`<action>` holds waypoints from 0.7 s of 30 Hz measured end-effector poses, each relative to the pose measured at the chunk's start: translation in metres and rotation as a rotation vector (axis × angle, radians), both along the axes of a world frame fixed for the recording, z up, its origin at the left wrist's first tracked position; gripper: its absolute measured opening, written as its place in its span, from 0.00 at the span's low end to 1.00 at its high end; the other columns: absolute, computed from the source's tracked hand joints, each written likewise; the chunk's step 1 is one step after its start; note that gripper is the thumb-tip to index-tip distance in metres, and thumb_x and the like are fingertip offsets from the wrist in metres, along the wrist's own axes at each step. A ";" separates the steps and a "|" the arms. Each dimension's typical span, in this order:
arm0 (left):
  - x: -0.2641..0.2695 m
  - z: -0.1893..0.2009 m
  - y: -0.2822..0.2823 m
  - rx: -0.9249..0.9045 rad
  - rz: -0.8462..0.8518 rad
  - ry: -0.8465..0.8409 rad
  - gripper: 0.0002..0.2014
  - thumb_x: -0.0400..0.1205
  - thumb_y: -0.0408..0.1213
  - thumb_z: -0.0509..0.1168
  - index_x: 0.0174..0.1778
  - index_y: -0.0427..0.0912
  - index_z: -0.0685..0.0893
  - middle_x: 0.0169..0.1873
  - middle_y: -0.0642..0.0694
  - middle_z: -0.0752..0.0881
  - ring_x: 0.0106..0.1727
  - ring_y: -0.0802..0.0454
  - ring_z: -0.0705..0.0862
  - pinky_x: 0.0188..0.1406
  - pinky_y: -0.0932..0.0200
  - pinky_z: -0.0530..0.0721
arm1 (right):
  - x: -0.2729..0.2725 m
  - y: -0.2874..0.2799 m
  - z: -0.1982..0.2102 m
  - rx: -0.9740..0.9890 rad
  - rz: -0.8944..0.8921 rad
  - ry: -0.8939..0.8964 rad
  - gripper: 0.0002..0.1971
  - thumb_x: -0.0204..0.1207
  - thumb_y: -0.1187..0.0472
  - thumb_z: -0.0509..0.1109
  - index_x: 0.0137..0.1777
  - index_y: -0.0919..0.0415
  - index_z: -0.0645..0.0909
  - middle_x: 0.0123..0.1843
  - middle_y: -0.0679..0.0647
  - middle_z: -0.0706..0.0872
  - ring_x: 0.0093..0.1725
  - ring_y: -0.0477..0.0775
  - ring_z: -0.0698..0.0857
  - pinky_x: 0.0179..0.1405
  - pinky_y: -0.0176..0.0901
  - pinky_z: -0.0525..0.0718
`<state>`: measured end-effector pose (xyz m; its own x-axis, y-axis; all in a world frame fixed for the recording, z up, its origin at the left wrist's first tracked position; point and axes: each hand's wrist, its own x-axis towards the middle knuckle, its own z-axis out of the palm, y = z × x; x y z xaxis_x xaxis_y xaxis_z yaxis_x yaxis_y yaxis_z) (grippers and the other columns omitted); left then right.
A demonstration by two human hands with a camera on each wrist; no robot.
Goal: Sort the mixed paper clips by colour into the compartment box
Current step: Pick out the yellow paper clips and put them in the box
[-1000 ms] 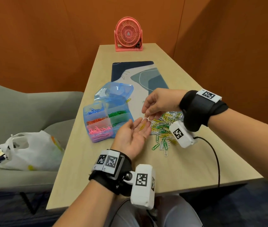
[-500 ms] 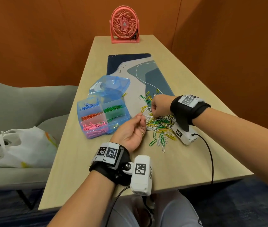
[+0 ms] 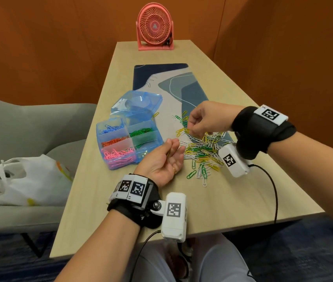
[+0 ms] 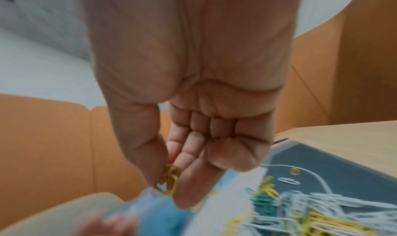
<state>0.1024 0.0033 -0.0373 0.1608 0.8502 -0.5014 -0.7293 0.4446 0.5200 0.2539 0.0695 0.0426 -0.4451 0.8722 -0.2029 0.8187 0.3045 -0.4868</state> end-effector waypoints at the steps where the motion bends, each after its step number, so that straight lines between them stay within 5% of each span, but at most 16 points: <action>1: 0.000 0.000 -0.001 0.006 0.006 -0.011 0.11 0.86 0.38 0.57 0.43 0.37 0.80 0.27 0.47 0.88 0.33 0.52 0.88 0.28 0.64 0.86 | -0.002 -0.005 0.004 -0.024 0.024 0.019 0.04 0.72 0.62 0.73 0.42 0.62 0.86 0.32 0.53 0.89 0.28 0.45 0.81 0.29 0.35 0.79; 4: 0.001 0.002 -0.002 -0.001 0.027 -0.114 0.15 0.88 0.37 0.52 0.45 0.32 0.79 0.35 0.38 0.89 0.44 0.46 0.88 0.43 0.56 0.87 | -0.013 -0.019 0.008 -0.031 0.107 -0.003 0.02 0.72 0.62 0.74 0.43 0.59 0.87 0.31 0.51 0.88 0.27 0.43 0.81 0.29 0.34 0.80; 8: -0.002 0.003 -0.008 -0.036 0.051 -0.231 0.19 0.89 0.39 0.49 0.48 0.27 0.78 0.54 0.31 0.84 0.66 0.40 0.80 0.67 0.46 0.76 | -0.019 -0.022 -0.002 0.019 0.109 -0.026 0.03 0.75 0.64 0.72 0.46 0.58 0.87 0.33 0.50 0.89 0.26 0.42 0.83 0.33 0.33 0.84; 11: -0.005 -0.001 -0.010 -0.036 0.055 -0.176 0.19 0.89 0.38 0.49 0.48 0.28 0.79 0.50 0.32 0.83 0.61 0.40 0.81 0.59 0.48 0.80 | -0.014 -0.014 -0.013 0.081 0.036 -0.126 0.06 0.75 0.69 0.69 0.47 0.63 0.87 0.36 0.55 0.90 0.27 0.45 0.83 0.33 0.33 0.83; 15: -0.007 -0.006 -0.009 -0.017 0.101 -0.186 0.16 0.88 0.36 0.51 0.47 0.29 0.79 0.44 0.33 0.82 0.44 0.42 0.83 0.34 0.55 0.88 | -0.013 -0.010 -0.030 0.096 0.029 -0.255 0.06 0.74 0.66 0.71 0.49 0.59 0.87 0.41 0.53 0.88 0.27 0.43 0.80 0.29 0.30 0.78; 21: -0.007 -0.013 -0.010 0.033 0.131 -0.188 0.14 0.88 0.34 0.52 0.48 0.29 0.80 0.37 0.35 0.86 0.45 0.42 0.84 0.37 0.54 0.88 | -0.013 -0.005 -0.043 0.100 0.056 -0.325 0.06 0.71 0.60 0.75 0.47 0.52 0.84 0.42 0.49 0.81 0.46 0.57 0.86 0.46 0.49 0.87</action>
